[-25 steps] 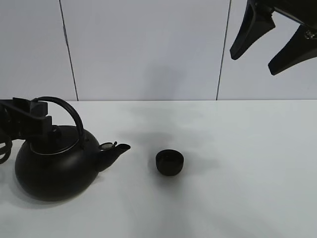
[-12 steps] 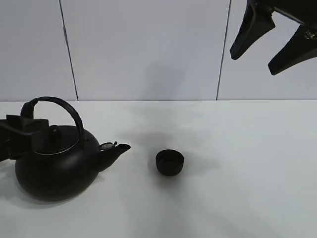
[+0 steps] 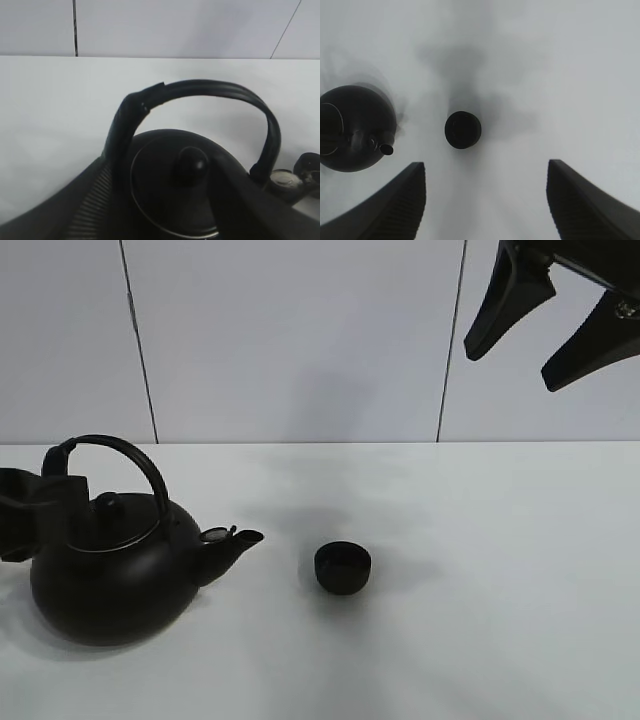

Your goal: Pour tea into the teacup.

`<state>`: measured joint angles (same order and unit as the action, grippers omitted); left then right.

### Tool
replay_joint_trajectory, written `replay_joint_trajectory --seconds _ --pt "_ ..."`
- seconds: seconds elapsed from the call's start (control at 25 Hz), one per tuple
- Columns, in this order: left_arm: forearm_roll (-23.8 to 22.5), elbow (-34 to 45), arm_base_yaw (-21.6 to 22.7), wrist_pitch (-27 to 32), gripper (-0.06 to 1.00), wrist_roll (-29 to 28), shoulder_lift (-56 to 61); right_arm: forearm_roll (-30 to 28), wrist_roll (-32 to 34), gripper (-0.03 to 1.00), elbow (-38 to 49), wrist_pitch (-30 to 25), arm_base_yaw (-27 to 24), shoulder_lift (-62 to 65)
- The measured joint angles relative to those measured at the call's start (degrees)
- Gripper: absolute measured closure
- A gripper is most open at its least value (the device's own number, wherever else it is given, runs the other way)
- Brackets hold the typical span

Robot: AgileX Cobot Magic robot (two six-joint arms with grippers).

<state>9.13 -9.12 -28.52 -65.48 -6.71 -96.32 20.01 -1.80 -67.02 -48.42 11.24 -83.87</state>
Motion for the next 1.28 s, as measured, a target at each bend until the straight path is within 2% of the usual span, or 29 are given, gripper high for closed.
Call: replay_joint_trajectory --seconds 0.52,0.6,0.68,0.8,0.96,1.04,1.28 --pt "0.4 1.7 0.0 -0.2 0.53 0.8 11.6 0.0 0.0 0.49 0.0 0.0 0.0 0.0" --pt "0.5 0.8 0.0 1.8 0.53 0.8 13.3 0.0 0.0 0.49 0.0 0.0 0.0 0.0" --pt "-0.1 -2.1 0.0 7.9 0.53 0.8 15.2 0.0 0.0 0.49 0.0 0.0 0.0 0.0" --pt "-2.9 -9.1 0.0 20.1 0.53 1.7 17.2 0.0 0.0 0.49 0.0 0.0 0.0 0.0" --pt "-5.8 -21.2 0.0 39.7 0.53 2.2 17.6 0.0 0.0 0.49 0.0 0.0 0.0 0.0" --pt "-6.1 -26.6 0.0 50.1 0.53 2.2 17.6 0.0 0.0 0.49 0.0 0.0 0.0 0.0" --pt "-3.8 -40.9 0.1 72.1 0.53 0.0 16.7 0.0 0.0 0.49 0.0 0.1 0.0 0.0"
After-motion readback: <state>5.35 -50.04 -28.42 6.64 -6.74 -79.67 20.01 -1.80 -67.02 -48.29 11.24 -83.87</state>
